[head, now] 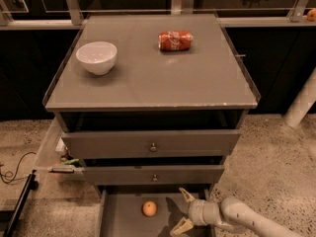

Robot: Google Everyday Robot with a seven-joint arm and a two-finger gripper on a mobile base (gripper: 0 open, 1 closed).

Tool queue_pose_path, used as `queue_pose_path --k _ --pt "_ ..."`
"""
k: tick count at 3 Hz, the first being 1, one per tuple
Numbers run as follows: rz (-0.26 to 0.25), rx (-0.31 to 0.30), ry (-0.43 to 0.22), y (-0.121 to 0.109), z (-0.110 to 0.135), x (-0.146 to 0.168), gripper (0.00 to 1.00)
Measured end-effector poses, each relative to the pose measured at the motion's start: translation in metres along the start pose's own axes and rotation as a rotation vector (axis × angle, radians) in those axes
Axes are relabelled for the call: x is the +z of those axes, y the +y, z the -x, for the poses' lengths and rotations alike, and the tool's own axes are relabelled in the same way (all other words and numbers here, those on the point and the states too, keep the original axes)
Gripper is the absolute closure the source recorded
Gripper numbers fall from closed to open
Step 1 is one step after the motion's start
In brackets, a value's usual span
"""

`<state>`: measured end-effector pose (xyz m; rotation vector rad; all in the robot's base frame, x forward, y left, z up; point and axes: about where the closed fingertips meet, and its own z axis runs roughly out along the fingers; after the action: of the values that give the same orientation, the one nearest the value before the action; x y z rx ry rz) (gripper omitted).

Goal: Pick orange from bottom drawer and place on counter

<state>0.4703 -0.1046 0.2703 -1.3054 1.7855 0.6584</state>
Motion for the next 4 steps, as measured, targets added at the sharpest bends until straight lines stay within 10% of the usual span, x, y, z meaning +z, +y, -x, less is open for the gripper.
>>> queue_pose_path --k 4 --pt "0.084 -0.187 -0.055 0.015 0.003 0.11 0.0"
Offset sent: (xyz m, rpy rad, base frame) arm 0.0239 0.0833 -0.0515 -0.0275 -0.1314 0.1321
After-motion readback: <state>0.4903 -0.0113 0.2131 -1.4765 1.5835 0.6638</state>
